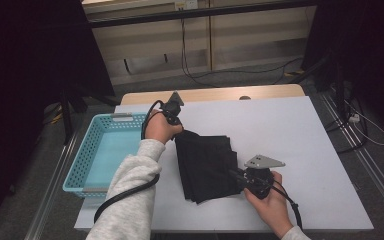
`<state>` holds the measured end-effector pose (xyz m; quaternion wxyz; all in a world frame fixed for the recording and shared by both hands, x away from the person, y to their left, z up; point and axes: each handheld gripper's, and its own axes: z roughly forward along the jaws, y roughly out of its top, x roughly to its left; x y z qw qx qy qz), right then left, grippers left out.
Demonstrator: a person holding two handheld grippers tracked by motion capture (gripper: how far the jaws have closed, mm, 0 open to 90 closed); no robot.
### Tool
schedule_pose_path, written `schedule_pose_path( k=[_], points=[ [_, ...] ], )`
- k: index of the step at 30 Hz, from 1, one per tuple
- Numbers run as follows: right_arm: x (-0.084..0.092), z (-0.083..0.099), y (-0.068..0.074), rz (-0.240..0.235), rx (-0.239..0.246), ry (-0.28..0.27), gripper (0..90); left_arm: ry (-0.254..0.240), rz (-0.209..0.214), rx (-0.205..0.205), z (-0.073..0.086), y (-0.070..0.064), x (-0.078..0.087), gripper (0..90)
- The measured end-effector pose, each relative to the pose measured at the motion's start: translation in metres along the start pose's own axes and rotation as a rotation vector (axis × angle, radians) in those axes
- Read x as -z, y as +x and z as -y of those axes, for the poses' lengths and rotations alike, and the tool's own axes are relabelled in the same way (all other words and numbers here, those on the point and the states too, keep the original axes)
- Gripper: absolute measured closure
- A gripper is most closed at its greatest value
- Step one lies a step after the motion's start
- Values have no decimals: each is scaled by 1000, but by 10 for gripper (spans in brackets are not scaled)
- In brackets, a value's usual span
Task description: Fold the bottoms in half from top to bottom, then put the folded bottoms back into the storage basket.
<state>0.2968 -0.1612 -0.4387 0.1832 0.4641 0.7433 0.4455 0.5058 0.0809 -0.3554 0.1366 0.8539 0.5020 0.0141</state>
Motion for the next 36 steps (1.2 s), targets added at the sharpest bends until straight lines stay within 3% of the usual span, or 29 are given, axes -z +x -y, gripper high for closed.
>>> schedule_pose_path(
  k=[5,11,19,25,36],
  points=[
    [8,-6,1,6,23,-63,807,16,-17,-7,-7,-3,14,814],
    [12,-12,4,-4,41,-94,806,13,-29,-11,-13,-6,31,815],
    [13,-19,9,-16,47,-112,806,28,-37,-9,-17,-3,44,816],
    [10,-22,18,-29,69,-114,805,67,-50,-2,-19,2,50,816],
    [5,-27,26,-40,88,-150,805,63,-62,1,-21,6,73,816]
  ],
)
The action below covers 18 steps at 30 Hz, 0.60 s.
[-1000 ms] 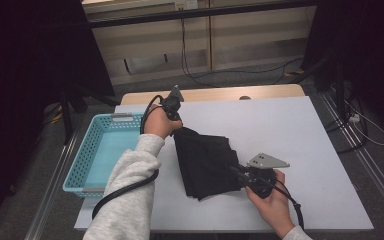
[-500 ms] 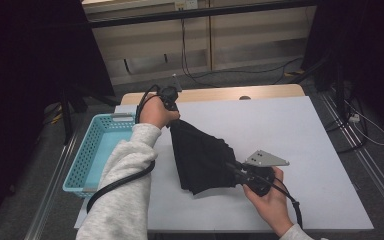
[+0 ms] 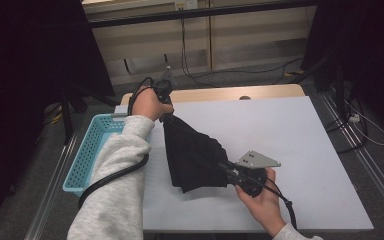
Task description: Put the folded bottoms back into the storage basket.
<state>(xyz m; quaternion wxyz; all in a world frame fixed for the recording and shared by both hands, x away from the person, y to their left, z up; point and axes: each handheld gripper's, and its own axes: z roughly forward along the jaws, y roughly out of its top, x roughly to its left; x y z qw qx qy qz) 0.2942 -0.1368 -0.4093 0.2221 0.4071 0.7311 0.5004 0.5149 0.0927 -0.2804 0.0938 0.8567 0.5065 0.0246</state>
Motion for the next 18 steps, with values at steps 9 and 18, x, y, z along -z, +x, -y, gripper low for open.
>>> schedule_pose_path(
  k=[9,18],
  points=[
    [-5,-6,5,-11,10,-20,806,-7,-3,14,1,9,12,817],
    [-10,-15,10,-20,21,-46,806,-13,-18,25,2,17,26,817]
  ],
)
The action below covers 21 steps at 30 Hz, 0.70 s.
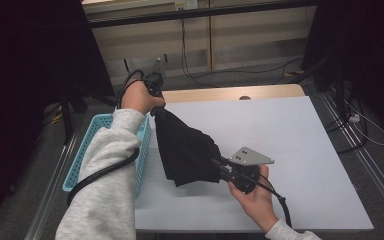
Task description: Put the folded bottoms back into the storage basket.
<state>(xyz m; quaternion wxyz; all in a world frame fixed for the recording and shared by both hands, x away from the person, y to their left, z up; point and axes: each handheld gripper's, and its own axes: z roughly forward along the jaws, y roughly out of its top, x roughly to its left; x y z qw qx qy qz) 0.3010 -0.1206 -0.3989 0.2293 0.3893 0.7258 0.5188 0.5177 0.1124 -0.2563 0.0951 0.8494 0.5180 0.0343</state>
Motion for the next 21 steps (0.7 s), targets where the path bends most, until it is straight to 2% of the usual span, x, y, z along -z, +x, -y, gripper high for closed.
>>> schedule_pose_path(
  k=[11,21],
  points=[
    [-6,-10,4,-26,-6,-25,806,-7,-11,11,-1,9,16,818],
    [-9,-19,8,-35,15,-42,805,-11,-26,17,-3,13,28,818]
  ],
)
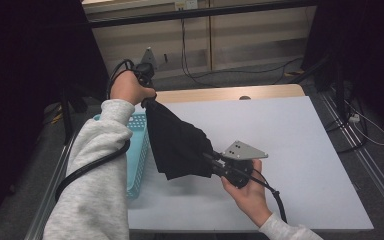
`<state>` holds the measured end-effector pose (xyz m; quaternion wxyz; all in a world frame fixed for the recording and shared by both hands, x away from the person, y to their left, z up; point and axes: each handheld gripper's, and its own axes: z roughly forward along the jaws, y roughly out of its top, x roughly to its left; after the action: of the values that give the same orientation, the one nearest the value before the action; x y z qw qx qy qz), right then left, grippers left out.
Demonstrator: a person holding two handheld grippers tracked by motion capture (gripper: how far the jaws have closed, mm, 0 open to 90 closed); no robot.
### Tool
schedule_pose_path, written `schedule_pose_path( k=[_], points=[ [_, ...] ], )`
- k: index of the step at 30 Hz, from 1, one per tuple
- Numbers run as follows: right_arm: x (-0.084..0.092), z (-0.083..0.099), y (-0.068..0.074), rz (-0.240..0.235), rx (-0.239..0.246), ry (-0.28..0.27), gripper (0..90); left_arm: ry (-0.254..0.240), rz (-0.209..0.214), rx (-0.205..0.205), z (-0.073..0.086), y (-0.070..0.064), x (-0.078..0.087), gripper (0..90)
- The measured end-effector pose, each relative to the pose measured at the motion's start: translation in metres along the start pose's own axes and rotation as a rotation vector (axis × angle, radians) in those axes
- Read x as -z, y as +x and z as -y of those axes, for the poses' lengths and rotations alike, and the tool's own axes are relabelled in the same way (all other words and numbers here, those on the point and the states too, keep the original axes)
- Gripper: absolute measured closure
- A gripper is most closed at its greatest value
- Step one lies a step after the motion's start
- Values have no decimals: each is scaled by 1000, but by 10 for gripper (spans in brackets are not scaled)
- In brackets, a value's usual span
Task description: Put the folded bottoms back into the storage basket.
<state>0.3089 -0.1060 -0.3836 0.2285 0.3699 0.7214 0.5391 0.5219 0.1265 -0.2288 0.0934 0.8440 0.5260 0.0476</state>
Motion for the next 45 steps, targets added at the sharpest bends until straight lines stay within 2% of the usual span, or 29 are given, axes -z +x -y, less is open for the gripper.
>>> schedule_pose_path(
  k=[12,25,39,45],
  points=[
    [-3,-11,2,-7,3,-21,806,-1,-13,15,-4,5,9,819],
    [-7,-24,7,-13,23,-34,806,-27,-26,23,-3,13,25,819],
    [-18,-42,20,-43,46,-57,806,-48,-43,46,4,32,50,819],
    [-24,-49,27,-61,59,-59,806,-51,-38,74,8,43,55,820]
  ],
)
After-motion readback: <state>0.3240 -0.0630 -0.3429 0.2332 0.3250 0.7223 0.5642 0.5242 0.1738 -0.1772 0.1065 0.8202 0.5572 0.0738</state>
